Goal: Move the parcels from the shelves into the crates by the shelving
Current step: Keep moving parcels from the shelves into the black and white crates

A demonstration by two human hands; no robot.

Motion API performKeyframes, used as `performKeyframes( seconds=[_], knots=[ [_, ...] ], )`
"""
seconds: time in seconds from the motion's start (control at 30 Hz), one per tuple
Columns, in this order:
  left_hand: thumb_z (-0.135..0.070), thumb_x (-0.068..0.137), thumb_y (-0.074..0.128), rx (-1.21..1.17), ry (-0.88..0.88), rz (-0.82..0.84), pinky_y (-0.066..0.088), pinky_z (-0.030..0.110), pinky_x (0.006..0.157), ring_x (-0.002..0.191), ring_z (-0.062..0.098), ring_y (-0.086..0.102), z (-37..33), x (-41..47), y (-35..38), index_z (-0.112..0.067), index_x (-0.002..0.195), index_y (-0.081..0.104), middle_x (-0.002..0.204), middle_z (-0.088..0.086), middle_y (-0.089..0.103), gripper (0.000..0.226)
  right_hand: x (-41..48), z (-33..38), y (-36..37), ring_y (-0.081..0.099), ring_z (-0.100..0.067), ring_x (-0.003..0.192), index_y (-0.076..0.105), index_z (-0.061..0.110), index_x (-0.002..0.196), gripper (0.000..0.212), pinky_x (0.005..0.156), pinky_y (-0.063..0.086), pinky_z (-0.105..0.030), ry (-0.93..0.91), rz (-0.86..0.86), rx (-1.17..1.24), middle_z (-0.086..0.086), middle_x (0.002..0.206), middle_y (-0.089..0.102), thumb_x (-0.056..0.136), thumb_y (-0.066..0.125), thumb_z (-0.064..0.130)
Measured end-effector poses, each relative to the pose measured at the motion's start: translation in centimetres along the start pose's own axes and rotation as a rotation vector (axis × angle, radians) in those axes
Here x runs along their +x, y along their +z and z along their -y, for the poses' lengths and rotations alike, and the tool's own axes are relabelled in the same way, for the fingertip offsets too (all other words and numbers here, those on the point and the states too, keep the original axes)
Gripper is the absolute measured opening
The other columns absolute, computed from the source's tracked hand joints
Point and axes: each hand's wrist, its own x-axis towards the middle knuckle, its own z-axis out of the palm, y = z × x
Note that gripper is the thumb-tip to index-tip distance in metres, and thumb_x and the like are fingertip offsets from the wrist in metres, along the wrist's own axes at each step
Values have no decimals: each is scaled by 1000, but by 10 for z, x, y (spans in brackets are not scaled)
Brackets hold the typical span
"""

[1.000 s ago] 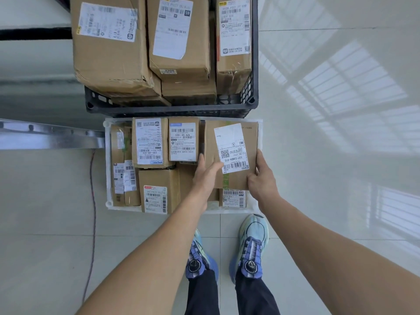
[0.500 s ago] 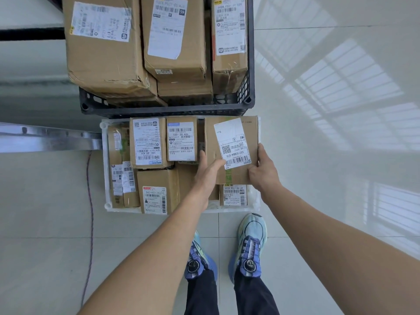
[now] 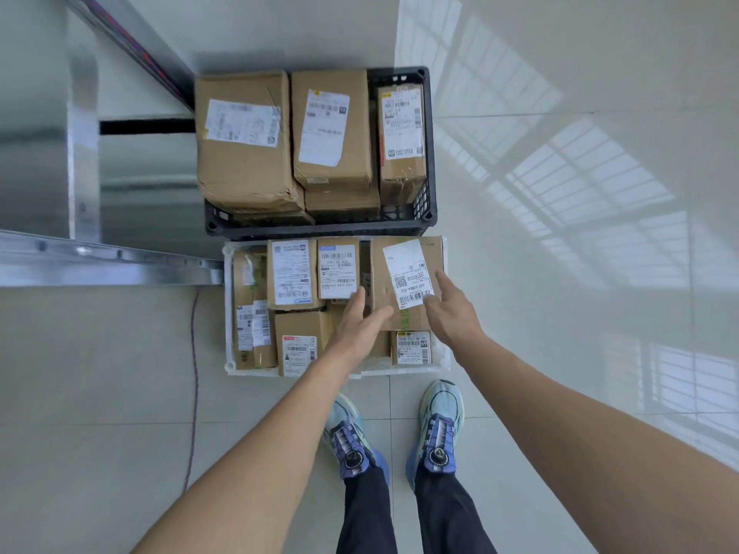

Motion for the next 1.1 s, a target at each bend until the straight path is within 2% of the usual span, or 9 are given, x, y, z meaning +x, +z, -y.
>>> performKeyframes(
  seconds=[0.13, 0.23, 0.37, 0.47, 0.5, 0.57, 0.67, 0.87, 1.1],
  knots=[
    [-46, 104, 46, 227, 104, -63, 7, 43, 128, 159, 16, 2, -51, -53, -55, -24, 165, 7, 173, -5, 0, 75, -49, 63, -22, 48, -33, 135, 31, 19, 158, 53, 105, 39, -37, -107, 8, -155, -10, 156, 45, 105, 36, 23],
    [-43, 106, 44, 355, 179, -106, 5, 41, 127, 159, 18, -1, -94, -97, -94, -21, 165, 6, 173, -2, -2, 74, -96, 113, -41, 35, -30, 147, 33, 11, 156, 51, 115, 32, -39, -219, -36, -278, -11, 163, 34, 106, 35, 23],
    [-42, 106, 42, 536, 298, -187, 5, 42, 127, 159, 20, -3, -145, -162, -137, -18, 165, 6, 173, 2, -4, 73, -157, 173, -64, 43, -33, 134, 47, 3, 132, 39, 107, 37, -44, -351, -115, -419, -12, 136, 49, 103, 33, 26],
    [-43, 105, 43, 606, 360, -214, 7, 44, 127, 159, 22, -2, -173, -215, -160, -20, 165, 5, 173, 2, -5, 74, -205, 210, -83, 36, -37, 140, 52, 4, 113, 58, 113, 33, -47, -432, -127, -512, -14, 136, 47, 92, 17, 45],
    [-42, 106, 43, 630, 375, -227, 6, 44, 127, 159, 23, -3, -181, -233, -167, -19, 165, 4, 173, 4, -5, 75, -224, 223, -89, 30, -38, 145, 54, 0, 117, 62, 118, 27, -46, -451, -128, -547, -18, 144, 42, 95, 16, 44],
    [-42, 106, 44, 663, 406, -270, 4, 41, 128, 159, 24, -4, -195, -270, -179, -16, 165, 5, 172, 6, -5, 75, -262, 246, -101, 24, -41, 149, 49, -5, 136, 50, 120, 20, -44, -510, -187, -574, -22, 153, 36, 107, 29, 29],
    [-43, 106, 43, 700, 429, -324, 4, 42, 129, 159, 25, -4, -212, -318, -194, -15, 164, 6, 172, 8, -5, 75, -307, 269, -114, 17, -33, 154, 27, 5, 157, 56, 125, 16, -42, -588, -266, -548, -15, 167, 21, 109, 33, 34],
    [-44, 105, 43, 717, 478, -455, 4, 43, 128, 159, 26, -7, -229, -429, -211, -14, 165, 7, 172, 8, -8, 76, -396, 299, -136, 1, -28, 158, 11, 15, 163, 63, 127, 12, -49, -672, -302, -671, -6, 172, 2, 108, 26, 42],
    [-43, 104, 45, 758, 482, -605, 10, 48, 128, 159, 23, -8, -213, -548, -202, -17, 165, 6, 172, 4, -11, 77, -504, 298, -149, -4, -23, 158, 7, 17, 164, 65, 128, 5, -47, -790, -356, -697, -1, 172, -4, 107, 26, 43]
  ],
)
